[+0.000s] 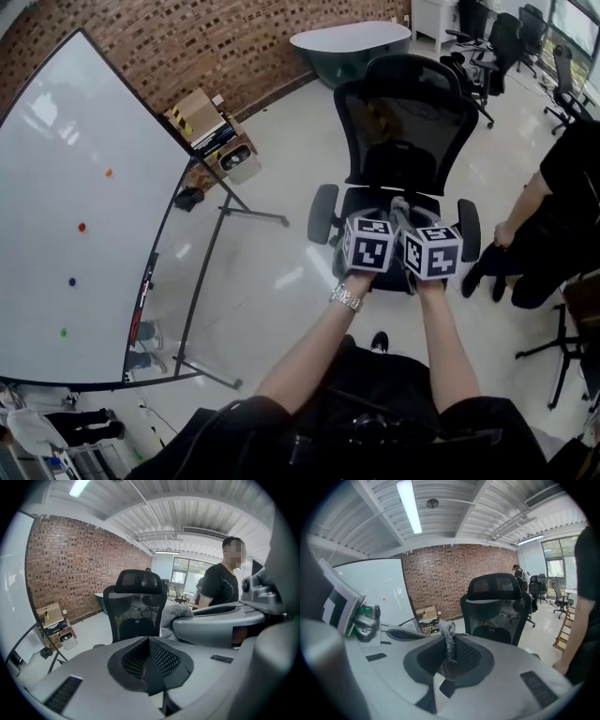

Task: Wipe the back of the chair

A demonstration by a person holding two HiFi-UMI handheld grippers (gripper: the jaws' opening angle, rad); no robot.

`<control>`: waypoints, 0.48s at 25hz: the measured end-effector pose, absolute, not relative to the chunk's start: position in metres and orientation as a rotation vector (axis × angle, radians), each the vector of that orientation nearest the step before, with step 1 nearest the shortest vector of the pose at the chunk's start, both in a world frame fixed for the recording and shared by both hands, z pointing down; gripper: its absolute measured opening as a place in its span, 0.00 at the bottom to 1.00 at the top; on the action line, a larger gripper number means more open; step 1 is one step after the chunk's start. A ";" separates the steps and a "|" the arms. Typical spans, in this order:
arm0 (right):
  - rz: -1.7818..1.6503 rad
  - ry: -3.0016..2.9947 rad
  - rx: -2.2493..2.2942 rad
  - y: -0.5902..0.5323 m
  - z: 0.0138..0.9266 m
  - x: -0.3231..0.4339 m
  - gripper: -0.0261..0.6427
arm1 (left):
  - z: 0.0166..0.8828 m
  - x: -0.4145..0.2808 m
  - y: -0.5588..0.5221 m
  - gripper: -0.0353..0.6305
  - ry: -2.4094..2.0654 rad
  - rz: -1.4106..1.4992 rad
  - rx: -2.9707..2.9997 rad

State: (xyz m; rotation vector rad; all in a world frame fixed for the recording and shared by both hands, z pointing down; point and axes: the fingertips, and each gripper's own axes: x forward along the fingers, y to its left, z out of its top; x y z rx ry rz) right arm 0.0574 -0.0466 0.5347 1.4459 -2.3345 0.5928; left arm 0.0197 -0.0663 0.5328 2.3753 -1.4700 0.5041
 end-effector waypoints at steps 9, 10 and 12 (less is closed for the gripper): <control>0.549 -2.335 1.434 -0.049 0.533 0.064 0.11 | 0.533 0.022 -0.069 0.05 -1.494 0.494 2.364; 0.557 -2.340 1.428 -0.050 0.534 0.063 0.11 | 0.533 0.022 -0.070 0.05 -1.494 0.494 2.362; 0.570 -2.346 1.423 -0.050 0.534 0.064 0.11 | 0.534 0.024 -0.071 0.05 -1.495 0.496 2.361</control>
